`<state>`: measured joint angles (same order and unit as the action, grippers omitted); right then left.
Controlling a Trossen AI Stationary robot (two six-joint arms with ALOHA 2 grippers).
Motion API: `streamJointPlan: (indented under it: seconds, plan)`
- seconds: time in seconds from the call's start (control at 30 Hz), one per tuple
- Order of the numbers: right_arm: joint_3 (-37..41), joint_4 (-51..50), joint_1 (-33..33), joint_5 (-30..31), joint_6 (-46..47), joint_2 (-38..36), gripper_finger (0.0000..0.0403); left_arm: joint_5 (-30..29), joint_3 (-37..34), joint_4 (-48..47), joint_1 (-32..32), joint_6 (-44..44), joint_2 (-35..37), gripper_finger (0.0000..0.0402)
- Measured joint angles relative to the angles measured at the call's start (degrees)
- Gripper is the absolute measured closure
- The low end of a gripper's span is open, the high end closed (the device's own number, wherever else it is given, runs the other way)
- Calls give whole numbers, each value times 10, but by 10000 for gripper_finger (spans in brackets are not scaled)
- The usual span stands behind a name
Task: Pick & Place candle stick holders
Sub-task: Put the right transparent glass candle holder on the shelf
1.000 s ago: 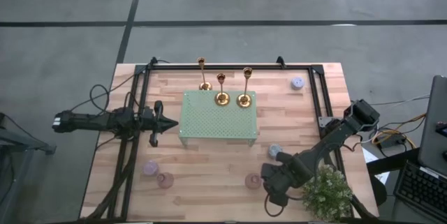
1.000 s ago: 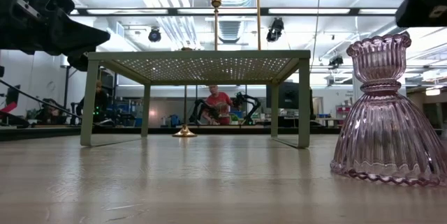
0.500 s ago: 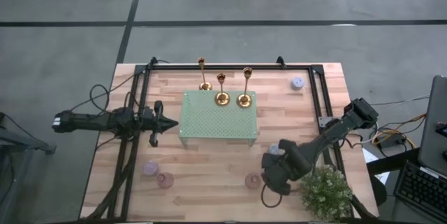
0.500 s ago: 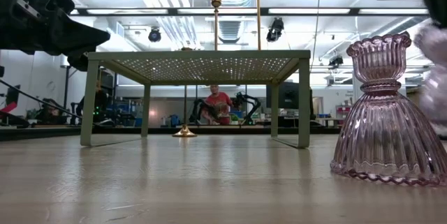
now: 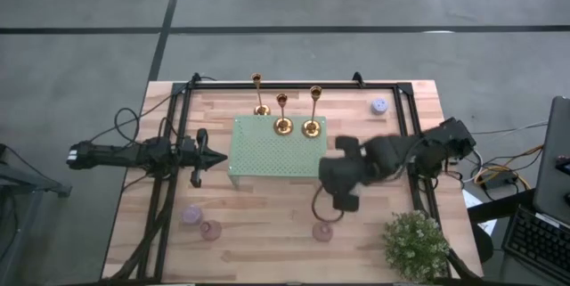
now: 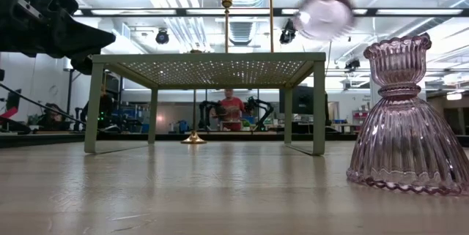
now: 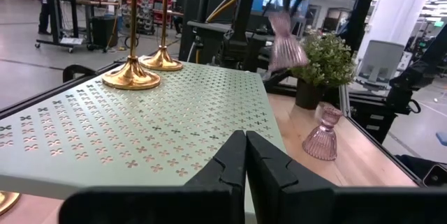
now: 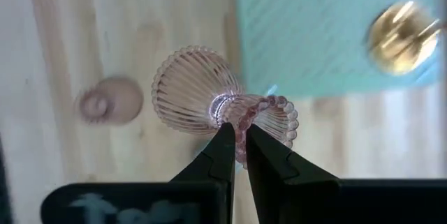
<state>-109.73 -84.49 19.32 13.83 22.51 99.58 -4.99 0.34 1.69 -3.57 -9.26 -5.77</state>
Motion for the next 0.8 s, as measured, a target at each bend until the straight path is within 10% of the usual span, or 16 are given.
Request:
streamJointPlan:
  seconds: [0.53, 0.8]
  plan:
    - [-253, -3, -116, 29, -294, 166, 381, 0, 0, 0, 0, 0, 0, 388]
    - [-250, 9, -126, 61, -372, 206, 381, 0, 0, 0, 0, 0, 0, 388]
